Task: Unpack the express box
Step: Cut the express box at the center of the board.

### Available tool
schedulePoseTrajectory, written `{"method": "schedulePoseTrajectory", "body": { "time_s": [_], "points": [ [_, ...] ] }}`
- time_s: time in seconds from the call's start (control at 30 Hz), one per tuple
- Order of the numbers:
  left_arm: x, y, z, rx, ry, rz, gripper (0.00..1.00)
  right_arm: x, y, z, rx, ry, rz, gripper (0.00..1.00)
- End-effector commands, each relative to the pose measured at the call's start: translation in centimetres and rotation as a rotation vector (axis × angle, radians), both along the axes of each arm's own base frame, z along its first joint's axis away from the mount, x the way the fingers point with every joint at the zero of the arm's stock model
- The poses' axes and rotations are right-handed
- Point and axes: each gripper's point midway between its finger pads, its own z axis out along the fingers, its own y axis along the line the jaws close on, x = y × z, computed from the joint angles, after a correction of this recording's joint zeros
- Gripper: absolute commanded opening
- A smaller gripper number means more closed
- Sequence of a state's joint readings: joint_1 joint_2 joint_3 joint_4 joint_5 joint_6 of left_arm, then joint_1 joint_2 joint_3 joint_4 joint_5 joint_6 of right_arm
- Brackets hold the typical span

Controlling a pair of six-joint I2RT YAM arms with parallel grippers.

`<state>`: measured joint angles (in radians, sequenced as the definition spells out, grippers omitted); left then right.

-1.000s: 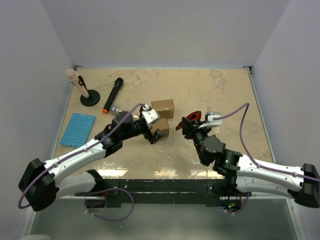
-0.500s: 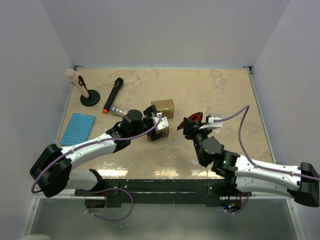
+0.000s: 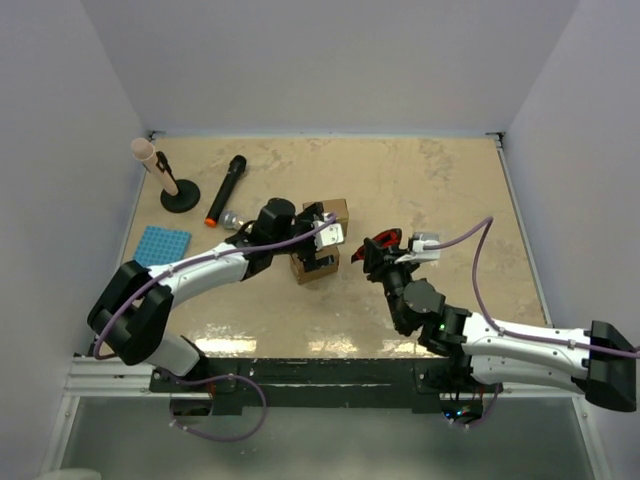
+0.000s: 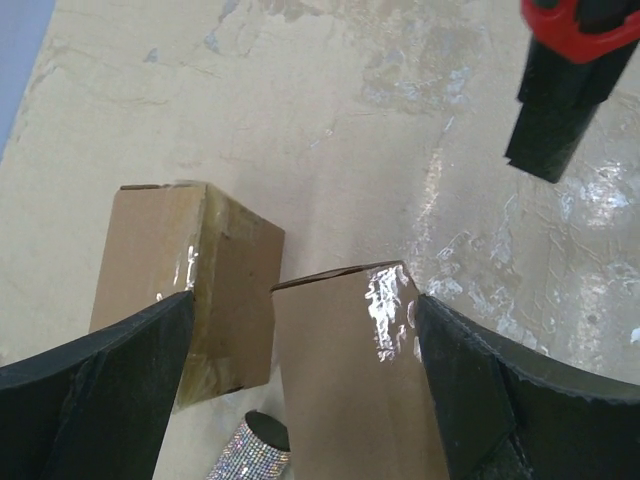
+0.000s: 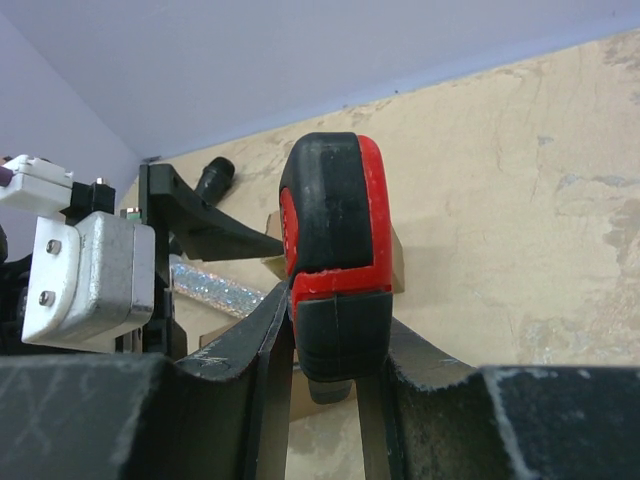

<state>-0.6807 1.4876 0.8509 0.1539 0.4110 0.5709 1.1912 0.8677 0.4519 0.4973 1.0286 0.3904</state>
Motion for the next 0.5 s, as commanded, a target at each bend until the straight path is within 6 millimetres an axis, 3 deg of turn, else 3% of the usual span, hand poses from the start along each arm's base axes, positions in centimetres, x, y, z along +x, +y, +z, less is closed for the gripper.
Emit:
{"method": "schedulePoseTrajectory", "body": {
  "time_s": [0.0, 0.07, 0.27, 0.47],
  "points": [
    [-1.4, -0.5, -1.2, 0.011, 0.067, -0.081, 0.95, 0.6, 0.3, 1.9, 0.089, -0.065, -0.044, 0.00],
    [-1.7, -0.4, -1.1, -0.004, 0.083, -0.076, 0.95, 0.9, 0.8, 1.9, 0.070, -0.074, -0.048, 0.00],
    [-2.0, -0.5, 1.7, -0.088, 0.049, -0.081, 1.00, 1.6, 2.0, 1.8, 0.066, -0.095, -0.058, 0.00],
    [-0.4, 0.8, 0.4, -0.059, 0.065, 0.011, 1.00, 2.3, 2.5, 1.4, 0.053, -0.111, -0.073, 0.00]
  ]
}}
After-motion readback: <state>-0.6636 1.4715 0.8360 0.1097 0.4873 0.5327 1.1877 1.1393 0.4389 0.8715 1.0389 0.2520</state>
